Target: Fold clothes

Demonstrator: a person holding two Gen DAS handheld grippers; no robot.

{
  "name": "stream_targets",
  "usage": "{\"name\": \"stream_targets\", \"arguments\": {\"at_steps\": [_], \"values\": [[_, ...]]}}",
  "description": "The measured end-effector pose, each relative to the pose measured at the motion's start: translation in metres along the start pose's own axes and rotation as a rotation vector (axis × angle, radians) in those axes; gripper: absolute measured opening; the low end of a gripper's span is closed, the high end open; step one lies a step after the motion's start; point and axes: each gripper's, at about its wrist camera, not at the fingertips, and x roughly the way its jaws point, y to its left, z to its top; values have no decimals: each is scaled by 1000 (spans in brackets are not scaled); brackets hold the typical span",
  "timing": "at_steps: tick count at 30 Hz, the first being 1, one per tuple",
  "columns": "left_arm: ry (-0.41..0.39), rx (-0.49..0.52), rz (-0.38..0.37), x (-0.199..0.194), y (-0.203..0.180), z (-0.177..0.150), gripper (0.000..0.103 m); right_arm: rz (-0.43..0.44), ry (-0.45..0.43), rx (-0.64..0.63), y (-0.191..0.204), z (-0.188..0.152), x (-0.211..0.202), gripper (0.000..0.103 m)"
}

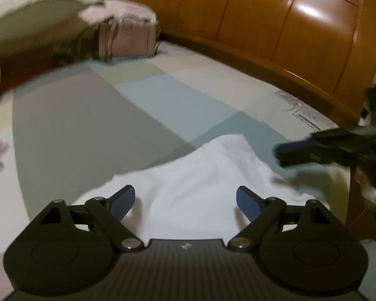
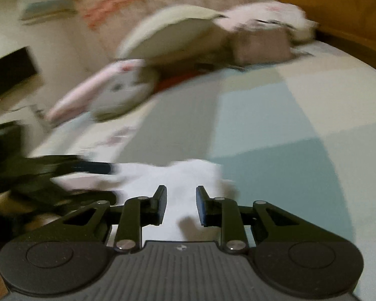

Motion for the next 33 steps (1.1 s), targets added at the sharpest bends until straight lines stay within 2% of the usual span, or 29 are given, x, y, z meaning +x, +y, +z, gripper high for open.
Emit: {"name": "stream_targets", "arguments": {"at_steps": [1,3,6,8,9,11,15,17,19,21,22,25,27,31,33], "values": [[6,-21,-14,2,6,1,88,31,12,-24,8,-2,-1,31],[16,-52,30,14,16,-1,88,55,65,-80,19,-12,3,32],[3,-91,56,14,23,7,87,-50,143,-123,17,-31,12,26],[-35,-80,41,0,18,11,87,-78,111,-95,16,-32,-3,27],[-50,-61,34,-9,14,12,87,-120,96,-116,21,-30,-11,29],[-66,3,16,-27,2,11,88,-145,66,-147,36,-26,-28,30],[-56,55,-75,-52,-21,-5,88,-82,87,-223,66,-35,-31,30],[-26,38,-123,-52,-27,-18,89,-120,145,-275,74,-49,-20,30],[16,23,-154,-48,-31,-34,89,-185,193,-285,72,-60,-12,25],[116,-1,-114,-31,-28,-42,87,-206,199,-259,74,-64,-19,26],[116,-10,-103,-32,-26,-40,87,-204,192,-251,78,-64,-26,29],[57,-50,-108,-49,-18,-27,89,-163,162,-294,106,-66,-46,31],[2,-47,-83,-65,-16,-16,91,-126,162,-321,128,-66,-43,31],[-42,25,35,-89,-27,-15,91,-77,187,-381,168,-71,-24,31],[-34,37,54,-93,-28,-22,92,-55,186,-387,181,-71,-9,31]]}}
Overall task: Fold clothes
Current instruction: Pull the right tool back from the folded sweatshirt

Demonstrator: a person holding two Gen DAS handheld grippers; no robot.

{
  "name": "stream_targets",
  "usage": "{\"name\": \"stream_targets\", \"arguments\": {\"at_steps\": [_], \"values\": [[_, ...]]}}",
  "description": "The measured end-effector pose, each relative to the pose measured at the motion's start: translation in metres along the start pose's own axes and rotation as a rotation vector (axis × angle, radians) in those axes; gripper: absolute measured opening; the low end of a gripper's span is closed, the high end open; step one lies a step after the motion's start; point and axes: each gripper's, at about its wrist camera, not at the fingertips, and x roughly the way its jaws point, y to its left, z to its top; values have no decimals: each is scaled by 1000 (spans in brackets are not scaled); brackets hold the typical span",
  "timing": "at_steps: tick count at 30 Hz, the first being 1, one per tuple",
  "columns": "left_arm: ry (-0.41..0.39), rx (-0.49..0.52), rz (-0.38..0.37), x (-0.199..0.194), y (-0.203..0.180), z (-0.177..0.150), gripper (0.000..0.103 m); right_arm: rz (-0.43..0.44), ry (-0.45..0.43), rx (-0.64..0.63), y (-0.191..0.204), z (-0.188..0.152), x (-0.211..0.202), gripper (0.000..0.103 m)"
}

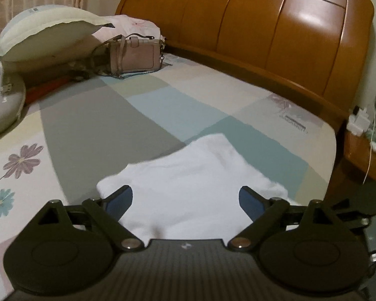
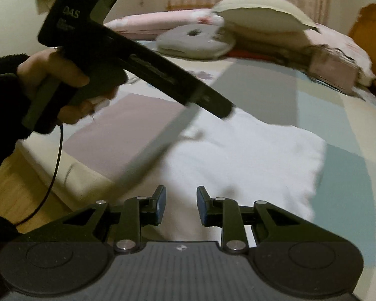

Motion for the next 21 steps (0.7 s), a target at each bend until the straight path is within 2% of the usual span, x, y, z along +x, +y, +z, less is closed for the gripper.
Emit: {"name": "stream_targets", "arguments": {"at_steps": [3,5,7,10,13,15,19,21], "values": [[17,12,26,-4,0,-11,92,-3,7,-4,12,10,18,31],[34,10,43,-3,2,-20,92,-8,70,-33,24,8,33,31],[51,1,54,-1,4,-27,92,24,157,-43,36,-4,44,31],[52,11,46,-5,6,-36,92,42,177,-58,46,-13,33,31],[45,-3,41,-8,10,-39,92,39,146,-4,40,-7,13,31],[42,-18,38,-8,12,-39,92,73,146,39,37,-5,5,33],[30,-19,26,-10,11,-38,92,144,212,115,37,-14,8,42],[26,-18,24,-13,10,-38,92,140,242,143,38,-21,15,42]]}}
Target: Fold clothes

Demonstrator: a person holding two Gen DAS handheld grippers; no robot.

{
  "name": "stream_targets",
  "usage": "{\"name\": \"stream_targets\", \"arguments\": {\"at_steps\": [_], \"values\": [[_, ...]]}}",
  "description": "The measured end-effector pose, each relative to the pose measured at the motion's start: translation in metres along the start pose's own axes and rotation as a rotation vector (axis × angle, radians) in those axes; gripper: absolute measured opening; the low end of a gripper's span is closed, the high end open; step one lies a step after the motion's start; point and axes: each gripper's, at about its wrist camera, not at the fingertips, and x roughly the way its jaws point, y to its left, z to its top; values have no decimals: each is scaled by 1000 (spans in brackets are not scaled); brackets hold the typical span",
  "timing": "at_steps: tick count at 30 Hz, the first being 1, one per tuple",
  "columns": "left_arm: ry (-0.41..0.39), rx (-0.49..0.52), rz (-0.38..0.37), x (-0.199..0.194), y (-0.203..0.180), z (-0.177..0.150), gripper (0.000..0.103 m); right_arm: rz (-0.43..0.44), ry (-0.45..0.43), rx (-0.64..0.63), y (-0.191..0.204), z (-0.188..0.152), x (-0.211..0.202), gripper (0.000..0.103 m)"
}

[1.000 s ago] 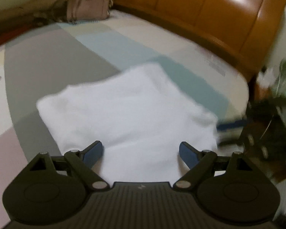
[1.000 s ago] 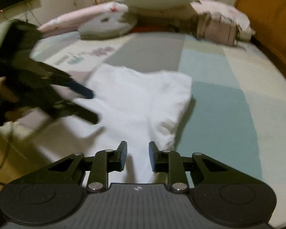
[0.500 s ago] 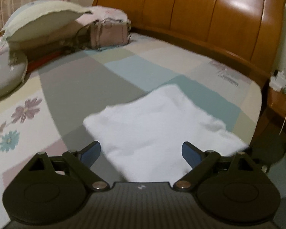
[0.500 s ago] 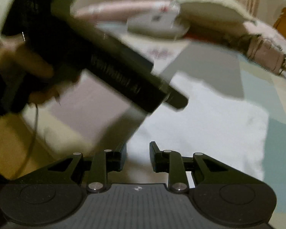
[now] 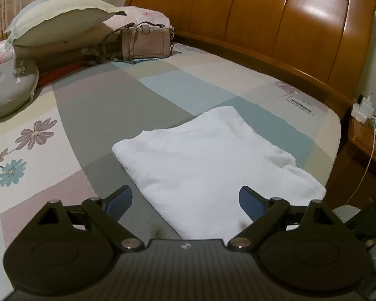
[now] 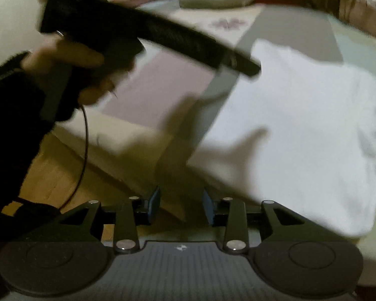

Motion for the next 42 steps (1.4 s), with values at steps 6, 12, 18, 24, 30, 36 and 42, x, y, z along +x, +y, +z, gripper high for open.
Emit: {"name": "stream_targets", "arguments": {"at_steps": [6,12,18,24,30,36,42], "values": [[-8,18,7,-9,-2,1,92,-23,-51,-2,2,12,-4,43],[-10,-9,27,-8,2,6,92,-174,-130,10,-11,26,-8,55],[27,32,32,-4,-2,0,92,-167,-82,52,-21,13,-9,61],[11,-4,-47,17,-5,8,92,-347,-215,100,-58,16,-46,68],[16,-31,-151,54,-13,5,92,-407,-191,200,-84,7,-33,68],[69,-181,-63,69,-2,9,92,-414,-203,238,-86,-4,-33,68],[-9,-171,-163,64,-8,31,93,-380,-330,200,-92,29,-42,76]]}}
